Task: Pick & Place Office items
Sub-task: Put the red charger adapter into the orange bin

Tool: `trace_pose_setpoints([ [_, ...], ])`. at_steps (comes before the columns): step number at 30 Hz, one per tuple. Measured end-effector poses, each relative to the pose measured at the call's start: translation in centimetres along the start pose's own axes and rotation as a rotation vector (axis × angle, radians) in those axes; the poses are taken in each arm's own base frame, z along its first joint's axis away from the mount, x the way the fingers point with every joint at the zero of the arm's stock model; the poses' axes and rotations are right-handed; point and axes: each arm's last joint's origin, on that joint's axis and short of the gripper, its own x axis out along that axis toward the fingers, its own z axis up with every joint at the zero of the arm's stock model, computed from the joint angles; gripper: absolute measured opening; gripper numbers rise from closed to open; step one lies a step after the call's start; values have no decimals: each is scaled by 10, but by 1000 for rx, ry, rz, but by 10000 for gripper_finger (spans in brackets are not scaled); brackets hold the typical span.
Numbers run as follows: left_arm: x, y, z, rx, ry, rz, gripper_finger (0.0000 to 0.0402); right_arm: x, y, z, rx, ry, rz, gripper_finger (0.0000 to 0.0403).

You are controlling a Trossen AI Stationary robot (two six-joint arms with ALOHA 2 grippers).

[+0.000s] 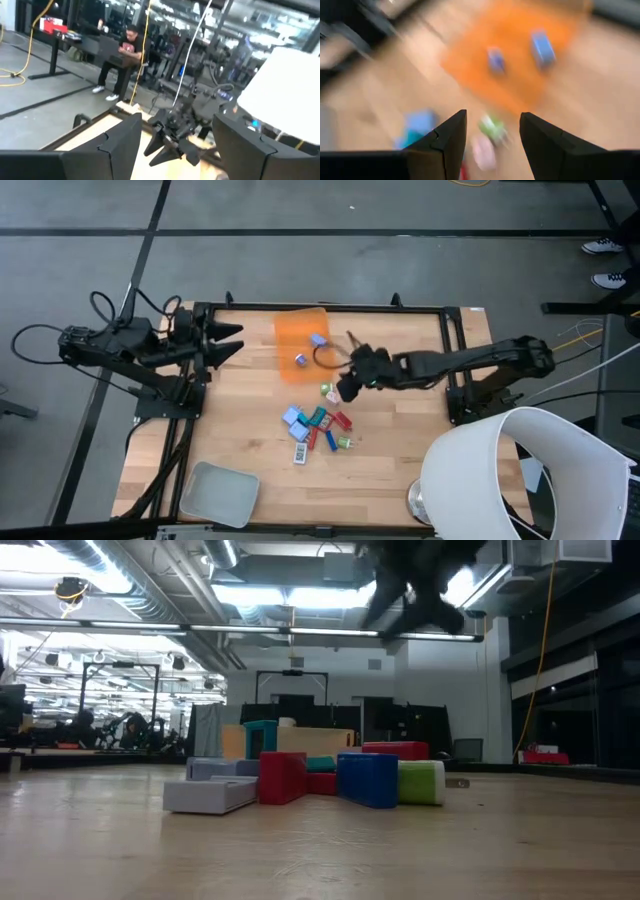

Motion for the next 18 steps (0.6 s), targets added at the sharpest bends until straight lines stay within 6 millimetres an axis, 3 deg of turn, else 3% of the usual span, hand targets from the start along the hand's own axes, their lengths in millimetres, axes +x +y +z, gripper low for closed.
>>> trace_pose_setpoints([
  [3, -2, 1, -2, 10, 31, -25, 237, 19, 1, -21, -7, 152, -49, 183],
  [10, -3, 1, -3, 9, 48, -39, 237, 52, 12, -53, -12, 449, 36, 183],
  [18, -3, 2, -4, 7, 60, -36, 237, 55, 24, -63, -19, 476, 106, 183],
])
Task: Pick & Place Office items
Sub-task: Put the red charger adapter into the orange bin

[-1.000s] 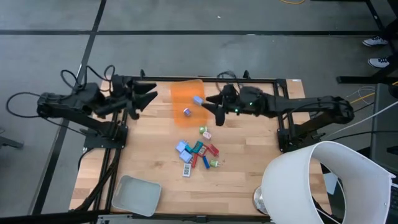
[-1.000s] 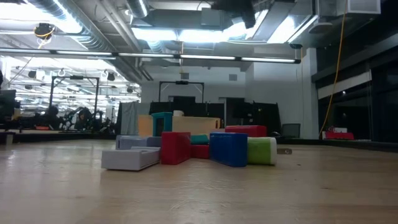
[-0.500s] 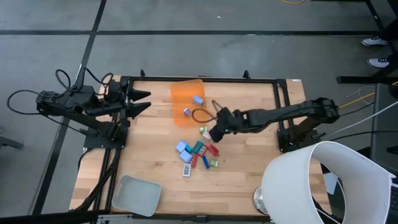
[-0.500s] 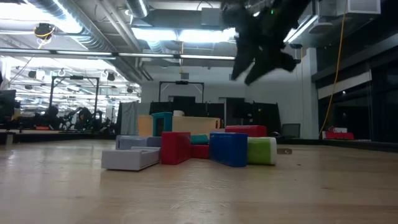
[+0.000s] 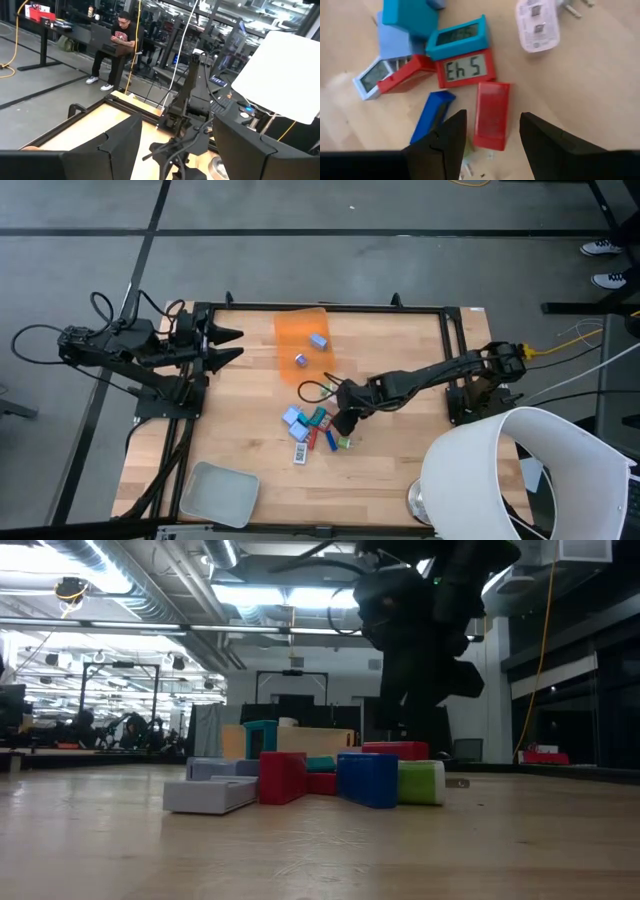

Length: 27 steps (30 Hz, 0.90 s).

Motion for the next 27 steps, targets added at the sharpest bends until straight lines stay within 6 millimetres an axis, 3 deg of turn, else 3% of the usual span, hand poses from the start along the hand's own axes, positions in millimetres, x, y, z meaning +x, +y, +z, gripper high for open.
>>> trace_pose_setpoints([
  [13, 0, 0, 0, -1, 0, 0, 237, 0, 1, 1, 27, 6, 21, 270],
  [27, 0, -1, -1, -10, 27, -52, 237, 20, 2, -7, 98, 57, -16, 249],
])
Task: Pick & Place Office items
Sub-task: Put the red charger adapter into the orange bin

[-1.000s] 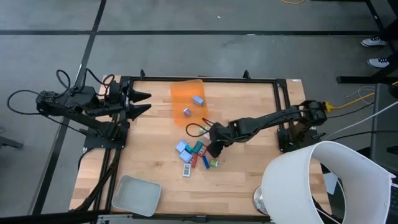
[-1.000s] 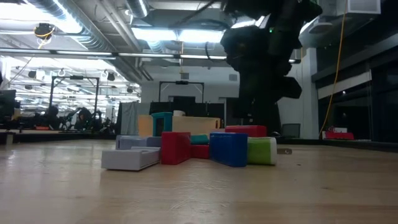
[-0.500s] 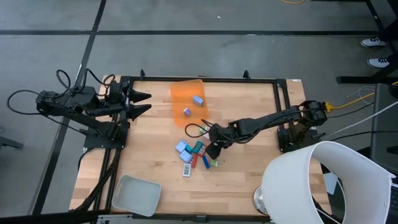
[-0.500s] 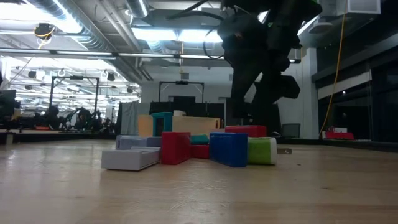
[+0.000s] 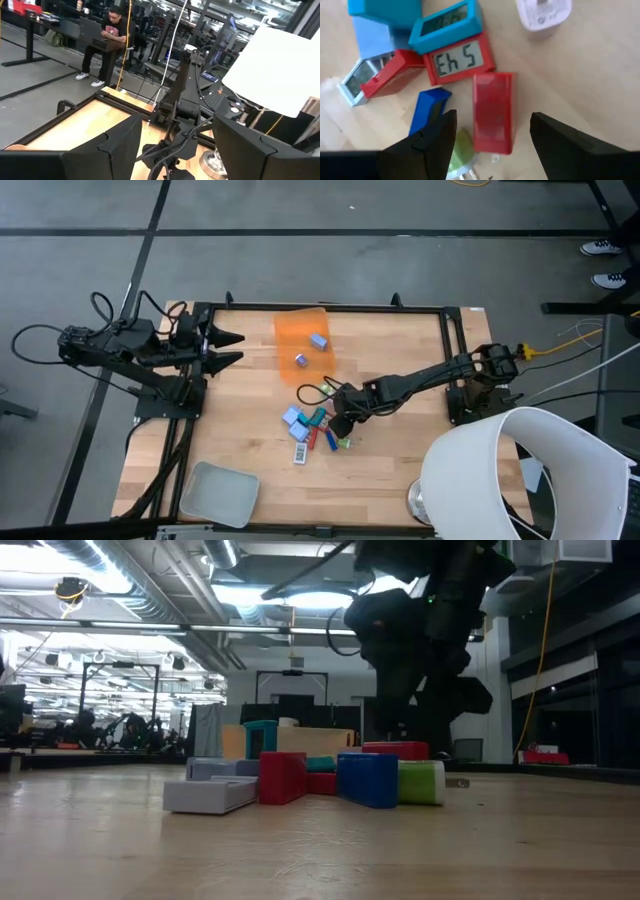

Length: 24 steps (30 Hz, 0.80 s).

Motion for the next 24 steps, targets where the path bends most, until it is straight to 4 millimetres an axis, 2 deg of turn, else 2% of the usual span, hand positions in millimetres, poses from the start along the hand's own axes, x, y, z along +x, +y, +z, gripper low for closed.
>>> trace_pose_setpoints([
  [7, 0, -1, 0, 11, 13, -32, 237, 6, 0, -8, 13, 34, -39, 249],
  [16, 0, -1, -1, 24, 20, -31, 237, 29, -5, -10, 67, 71, -94, 248],
  [24, 0, 0, -2, 29, 27, -28, 237, 30, -6, -7, 80, 40, -92, 216],
])
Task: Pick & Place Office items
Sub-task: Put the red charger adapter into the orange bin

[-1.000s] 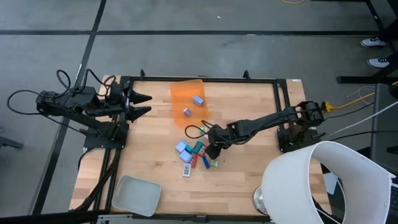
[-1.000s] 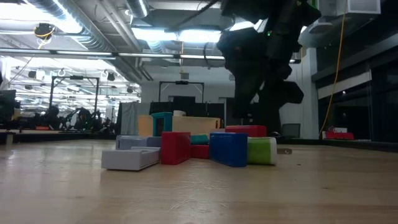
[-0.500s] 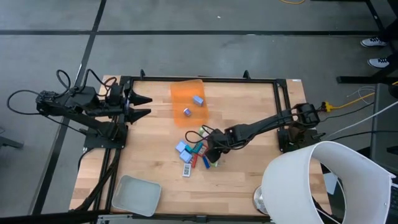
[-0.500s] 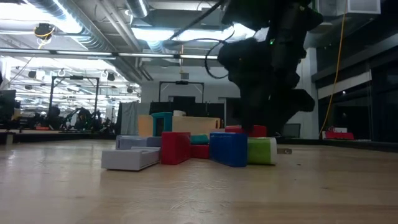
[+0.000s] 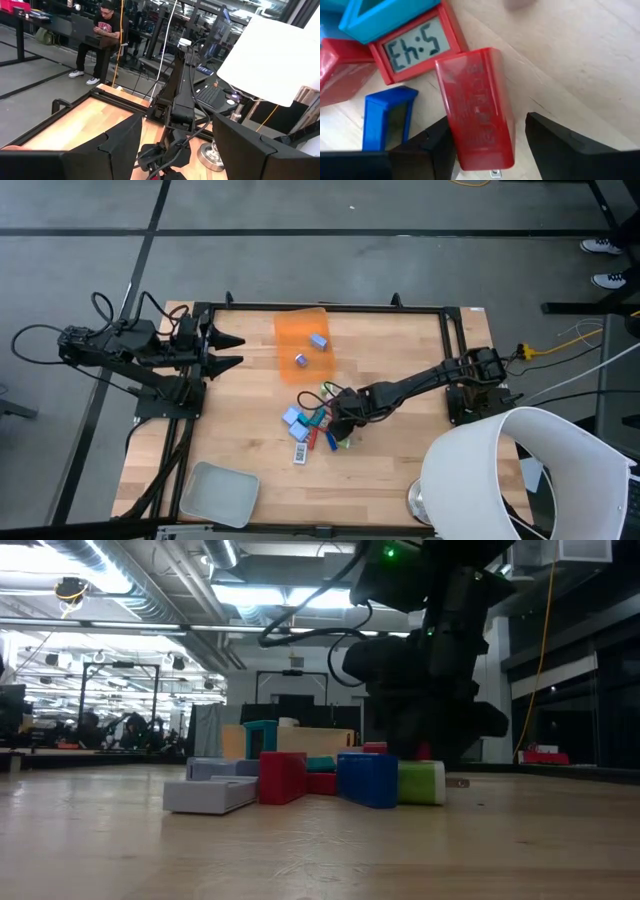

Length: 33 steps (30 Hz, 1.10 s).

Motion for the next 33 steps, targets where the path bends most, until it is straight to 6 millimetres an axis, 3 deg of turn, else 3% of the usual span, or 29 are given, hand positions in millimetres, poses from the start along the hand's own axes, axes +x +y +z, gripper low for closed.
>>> trace_pose_setpoints([
  [8, 0, 0, 0, -1, 1, 1, 237, 0, -3, 9, 1, -22, 2, 193],
  [14, 0, 0, 0, -2, 0, 3, 237, 0, -7, 17, 22, -30, 0, 119],
  [22, 0, 0, 0, 0, -5, 19, 237, -5, 1, 24, 29, -50, 117, 117],
  [26, 0, 1, 0, 14, -14, 43, 237, -24, 11, 29, 43, -108, 256, 117],
  [33, 0, 2, 0, 16, -19, 54, 237, -83, 15, 34, 76, -296, 383, 117],
])
